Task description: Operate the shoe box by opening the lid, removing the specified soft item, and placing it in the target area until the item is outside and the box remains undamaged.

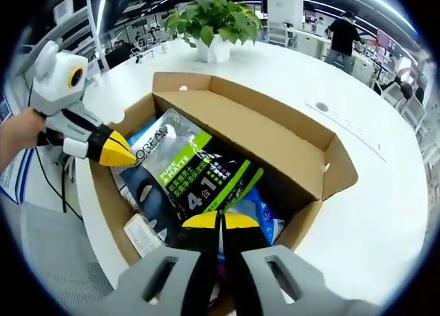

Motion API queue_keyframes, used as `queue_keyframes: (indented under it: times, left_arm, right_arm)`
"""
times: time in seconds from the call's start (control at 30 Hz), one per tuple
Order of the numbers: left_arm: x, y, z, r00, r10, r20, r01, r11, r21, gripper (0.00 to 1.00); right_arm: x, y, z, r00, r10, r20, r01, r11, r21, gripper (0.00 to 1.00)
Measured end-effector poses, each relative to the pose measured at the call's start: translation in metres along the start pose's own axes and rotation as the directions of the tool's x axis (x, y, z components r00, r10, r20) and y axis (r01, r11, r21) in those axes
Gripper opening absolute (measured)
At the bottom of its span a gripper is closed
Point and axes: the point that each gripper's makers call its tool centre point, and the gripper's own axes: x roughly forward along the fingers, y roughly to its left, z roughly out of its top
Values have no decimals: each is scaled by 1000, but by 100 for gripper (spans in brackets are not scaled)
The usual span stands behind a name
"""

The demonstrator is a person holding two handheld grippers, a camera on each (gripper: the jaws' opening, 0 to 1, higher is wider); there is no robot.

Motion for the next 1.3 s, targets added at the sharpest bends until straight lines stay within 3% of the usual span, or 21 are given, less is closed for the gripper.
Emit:
queue_keyframes:
  times: [0.73, 1.3]
  left_arm:
    - [-7, -32, 30, 999, -25, 32, 23, 998, 55, 0]
    - [1, -76, 41, 998, -57, 31, 53, 992, 116, 0]
  right_arm:
    - [-43, -23, 19, 997, -20, 79, 16, 999, 46, 0]
    - [-77, -49, 7, 996, -42, 82, 34, 995, 97, 0]
